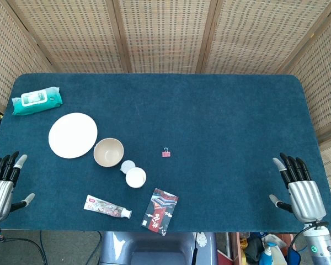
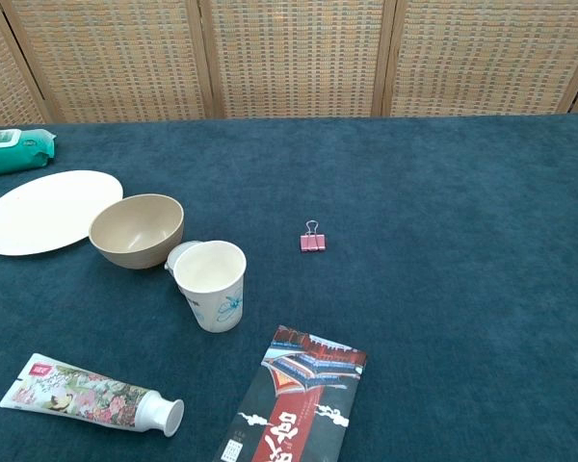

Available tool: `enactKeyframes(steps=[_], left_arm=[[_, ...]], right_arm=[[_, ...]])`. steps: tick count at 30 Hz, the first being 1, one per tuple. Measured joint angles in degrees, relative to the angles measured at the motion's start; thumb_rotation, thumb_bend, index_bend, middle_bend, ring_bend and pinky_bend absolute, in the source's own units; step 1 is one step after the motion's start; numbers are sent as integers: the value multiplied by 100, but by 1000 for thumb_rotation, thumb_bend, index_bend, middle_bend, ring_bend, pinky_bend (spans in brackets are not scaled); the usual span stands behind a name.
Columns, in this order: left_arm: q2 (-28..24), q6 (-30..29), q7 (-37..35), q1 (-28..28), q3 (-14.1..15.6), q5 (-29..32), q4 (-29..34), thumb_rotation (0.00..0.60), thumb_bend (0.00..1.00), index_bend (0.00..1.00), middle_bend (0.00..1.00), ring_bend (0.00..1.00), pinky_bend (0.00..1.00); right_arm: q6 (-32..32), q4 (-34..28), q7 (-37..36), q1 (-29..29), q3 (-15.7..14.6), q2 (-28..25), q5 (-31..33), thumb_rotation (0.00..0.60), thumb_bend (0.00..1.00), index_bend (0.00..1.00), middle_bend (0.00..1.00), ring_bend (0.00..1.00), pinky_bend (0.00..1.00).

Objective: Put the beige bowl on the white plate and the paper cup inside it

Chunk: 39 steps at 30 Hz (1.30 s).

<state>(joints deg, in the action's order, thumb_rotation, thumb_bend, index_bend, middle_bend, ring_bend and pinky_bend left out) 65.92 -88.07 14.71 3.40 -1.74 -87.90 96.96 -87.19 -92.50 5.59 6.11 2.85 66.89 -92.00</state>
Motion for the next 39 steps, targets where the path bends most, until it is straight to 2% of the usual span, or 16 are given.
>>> enactKeyframes(steps=[39], left_arm=[[12, -30, -13, 32, -19, -91, 52, 600, 0, 1, 0, 0, 35]], right_arm=[[69, 10, -43, 19, -4, -21, 47, 600, 146, 4, 0, 0, 0]])
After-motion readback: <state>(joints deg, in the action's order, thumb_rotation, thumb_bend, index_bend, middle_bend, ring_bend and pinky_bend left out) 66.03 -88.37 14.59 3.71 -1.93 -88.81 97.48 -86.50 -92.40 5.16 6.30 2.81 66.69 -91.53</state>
